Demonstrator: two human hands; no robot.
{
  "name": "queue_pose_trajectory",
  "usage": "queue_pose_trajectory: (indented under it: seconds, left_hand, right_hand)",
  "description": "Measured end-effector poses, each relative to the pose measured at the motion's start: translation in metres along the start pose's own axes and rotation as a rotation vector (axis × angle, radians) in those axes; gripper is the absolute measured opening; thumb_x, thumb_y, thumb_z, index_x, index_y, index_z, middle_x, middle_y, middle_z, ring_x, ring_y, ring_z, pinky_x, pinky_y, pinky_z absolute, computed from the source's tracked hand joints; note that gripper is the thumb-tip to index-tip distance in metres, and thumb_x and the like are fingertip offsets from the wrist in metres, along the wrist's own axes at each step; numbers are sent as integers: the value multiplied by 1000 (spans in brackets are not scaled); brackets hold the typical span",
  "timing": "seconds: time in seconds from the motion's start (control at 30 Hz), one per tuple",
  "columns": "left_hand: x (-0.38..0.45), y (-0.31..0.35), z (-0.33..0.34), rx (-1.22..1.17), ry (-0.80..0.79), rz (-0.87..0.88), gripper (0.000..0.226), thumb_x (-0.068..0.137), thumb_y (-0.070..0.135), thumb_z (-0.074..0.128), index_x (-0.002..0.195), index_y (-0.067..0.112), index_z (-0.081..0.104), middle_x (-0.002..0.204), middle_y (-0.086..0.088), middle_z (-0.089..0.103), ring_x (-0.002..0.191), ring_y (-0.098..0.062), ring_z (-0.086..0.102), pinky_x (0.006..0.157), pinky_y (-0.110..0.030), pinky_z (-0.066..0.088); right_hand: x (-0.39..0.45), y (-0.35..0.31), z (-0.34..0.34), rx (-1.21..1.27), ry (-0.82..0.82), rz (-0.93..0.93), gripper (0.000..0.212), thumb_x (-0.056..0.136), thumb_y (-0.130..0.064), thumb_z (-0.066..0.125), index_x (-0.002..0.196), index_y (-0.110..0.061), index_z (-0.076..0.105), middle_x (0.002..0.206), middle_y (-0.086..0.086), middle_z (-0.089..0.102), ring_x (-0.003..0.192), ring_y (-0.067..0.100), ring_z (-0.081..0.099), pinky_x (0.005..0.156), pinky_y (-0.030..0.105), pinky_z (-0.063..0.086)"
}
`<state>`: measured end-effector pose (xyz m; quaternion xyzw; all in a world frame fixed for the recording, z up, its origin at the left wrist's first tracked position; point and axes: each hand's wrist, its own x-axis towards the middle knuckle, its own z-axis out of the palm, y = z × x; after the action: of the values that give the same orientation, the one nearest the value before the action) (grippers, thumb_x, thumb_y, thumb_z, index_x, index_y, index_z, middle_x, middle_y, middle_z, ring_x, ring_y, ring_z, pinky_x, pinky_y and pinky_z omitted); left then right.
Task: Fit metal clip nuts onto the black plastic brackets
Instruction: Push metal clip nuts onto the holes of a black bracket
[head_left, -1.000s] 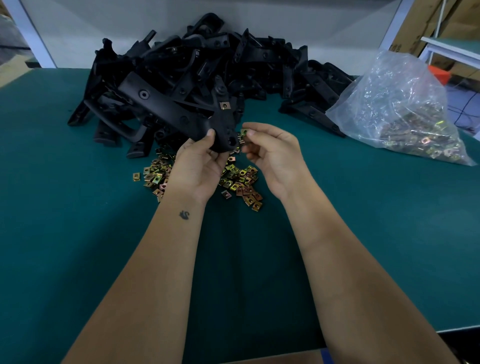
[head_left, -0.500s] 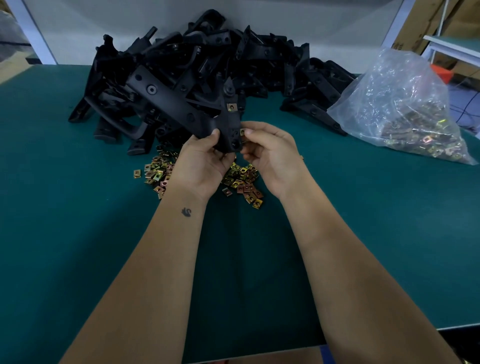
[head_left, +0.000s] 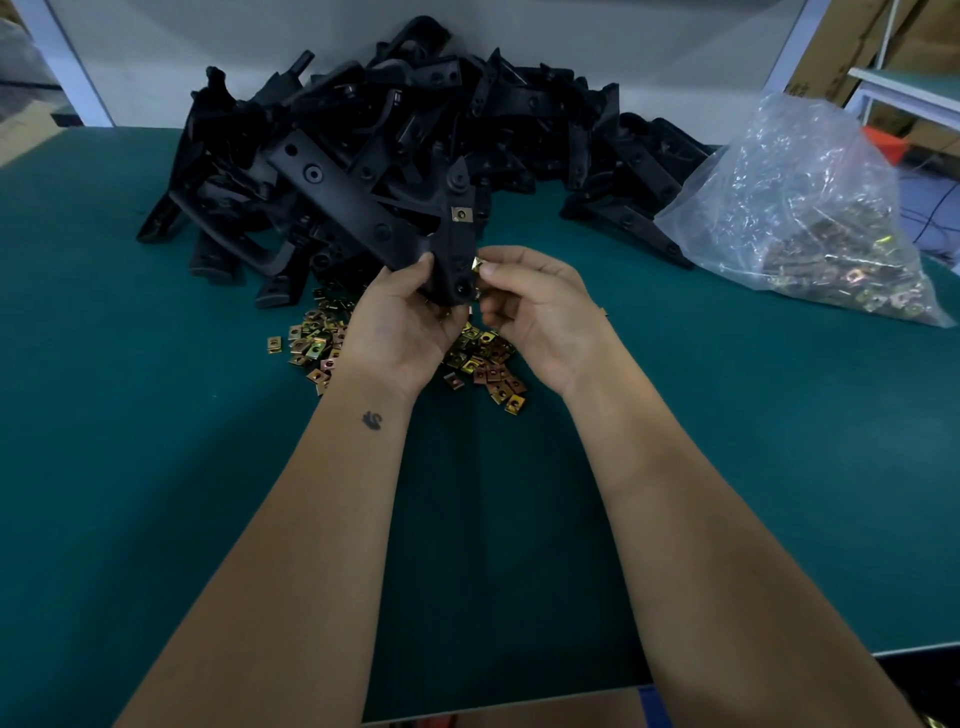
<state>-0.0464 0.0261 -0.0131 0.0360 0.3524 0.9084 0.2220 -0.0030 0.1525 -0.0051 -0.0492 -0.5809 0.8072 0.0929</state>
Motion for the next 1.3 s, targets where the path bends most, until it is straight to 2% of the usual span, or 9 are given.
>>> queue_pose_trajectory:
  seconds: [0.13, 0.27, 0.37, 0.47, 0.57, 0.67, 0.87, 1.1, 1.3]
  left_hand:
    - [0, -1, 2, -16, -36, 25, 30, 94, 25, 59, 118, 7, 59, 104, -7, 65, 91, -17, 65, 68, -24, 56]
    - [-1, -1, 3, 5, -23, 90, 52, 80, 26, 68, 127, 8, 54, 109, -7, 65, 94, -17, 66, 71, -26, 57]
    - [0, -3, 2, 45, -19, 126, 33, 85, 23, 67, 116, 15, 59, 110, -3, 67, 95, -15, 66, 72, -25, 56]
    - [-1, -3, 4, 64, -34, 153, 34, 75, 26, 71, 108, 22, 63, 102, 4, 71, 93, -11, 67, 77, -25, 56]
    - [-1, -6, 5, 121, -67, 143, 34, 79, 31, 68, 111, 24, 63, 104, 3, 71, 96, -14, 66, 80, -30, 55]
    - [0, -9, 8, 189, -49, 136, 23, 94, 34, 60, 114, 23, 62, 107, 1, 70, 94, -14, 66, 74, -28, 54]
    - [0, -14, 13, 255, 19, 199, 27, 99, 37, 53, 121, 22, 58, 122, -7, 68, 103, -15, 67, 83, -28, 56]
    - [3, -15, 12, 313, 84, 216, 22, 99, 35, 57, 111, 17, 61, 107, -6, 70, 86, -14, 70, 78, -29, 58]
    - [1, -16, 15, 346, 103, 235, 20, 99, 35, 56, 108, 18, 60, 103, -2, 71, 88, -15, 69, 78, -29, 58]
  right_hand:
    - [-1, 0, 4, 43, -51, 54, 12, 91, 0, 58, 99, -1, 67, 76, 4, 64, 57, 9, 55, 60, 21, 47]
    - [-2, 0, 4, 44, -67, 69, 10, 91, 0, 58, 93, -3, 67, 75, 4, 62, 58, 9, 54, 61, 21, 47]
    - [-3, 0, 3, 32, -80, 81, 10, 91, 1, 59, 88, -6, 66, 72, 3, 61, 57, 8, 54, 60, 21, 47]
    - [-2, -1, 1, 32, -79, 96, 11, 89, 1, 61, 84, -7, 66, 67, 0, 61, 55, 8, 53, 58, 20, 47]
    - [-1, -1, 0, 42, -83, 107, 13, 88, 2, 62, 81, -8, 65, 64, 0, 59, 54, 7, 51, 57, 20, 46]
    - [-2, -1, -1, 67, -100, 106, 15, 88, 2, 61, 77, -8, 65, 64, 0, 58, 53, 7, 50, 56, 20, 46]
    - [-3, -1, 3, 224, -118, 94, 15, 92, -3, 57, 81, -9, 64, 64, -3, 57, 53, 6, 47, 57, 20, 48]
    - [-1, 3, 5, 175, -84, 109, 42, 93, -5, 58, 54, -19, 59, 56, -5, 47, 48, 6, 37, 56, 22, 38]
    - [1, 5, 3, 188, -77, 108, 41, 92, -6, 59, 54, -20, 60, 56, -5, 48, 47, 5, 38, 54, 21, 38]
